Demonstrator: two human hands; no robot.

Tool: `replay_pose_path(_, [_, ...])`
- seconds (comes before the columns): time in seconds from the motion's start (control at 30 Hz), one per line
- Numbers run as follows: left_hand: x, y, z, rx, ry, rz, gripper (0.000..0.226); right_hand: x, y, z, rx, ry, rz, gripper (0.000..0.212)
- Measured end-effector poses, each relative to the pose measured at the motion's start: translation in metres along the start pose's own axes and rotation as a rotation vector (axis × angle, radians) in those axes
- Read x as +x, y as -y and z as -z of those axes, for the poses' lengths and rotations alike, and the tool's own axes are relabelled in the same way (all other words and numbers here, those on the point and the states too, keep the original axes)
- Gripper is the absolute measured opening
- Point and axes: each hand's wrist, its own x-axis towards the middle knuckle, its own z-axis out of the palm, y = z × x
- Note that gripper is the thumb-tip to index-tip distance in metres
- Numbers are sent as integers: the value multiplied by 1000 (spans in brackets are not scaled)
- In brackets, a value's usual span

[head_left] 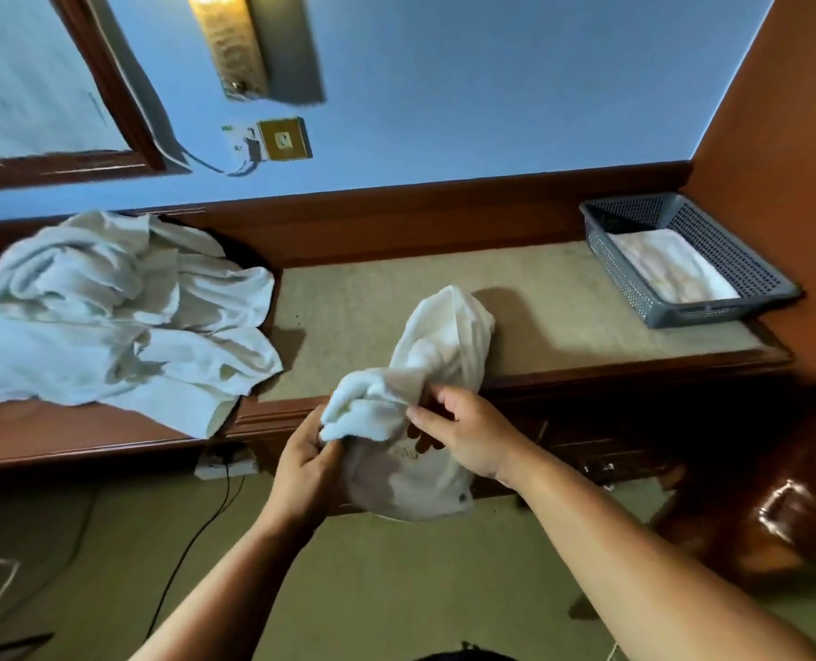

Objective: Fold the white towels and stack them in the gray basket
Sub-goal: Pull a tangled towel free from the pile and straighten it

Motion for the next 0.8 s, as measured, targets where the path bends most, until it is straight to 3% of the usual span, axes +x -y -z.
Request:
replay_pose_path(0.07, [-4, -20, 18, -106, -24, -11, 29, 0, 5, -19, -82, -93, 14, 12])
replay_pose_path(0.1, [-7, -27, 28, -175, -46, -10, 26, 0, 8, -28, -127, -123, 34, 19])
replay_pose_path(0.17, [-12, -35, 49, -323, -113, 5, 20, -2, 13, -47, -223, -48, 75, 45])
replay_pose_path(0.27, [-22, -42, 80, -473, -223, 72, 30, -11, 12, -85, -482, 221, 97, 102])
replay_pose_path(0.33, [-30, -47, 96, -530, -246, 105, 37, -20, 14, -116, -568, 267, 142, 119])
replay_pose_path(0.53, [-54, -72, 140, -471, -322, 50, 24, -28, 39, -181, -429, -33, 395, 91])
replay_pose_path(0.67, [-63, -78, 160, -462, -354, 58, 21, -32, 61, -210, -370, 19, 393, 73])
replay_pose_path(0.8, [-63, -74, 160, -422, -345, 106, 18, -26, 62, -235, -181, -76, 387, 20])
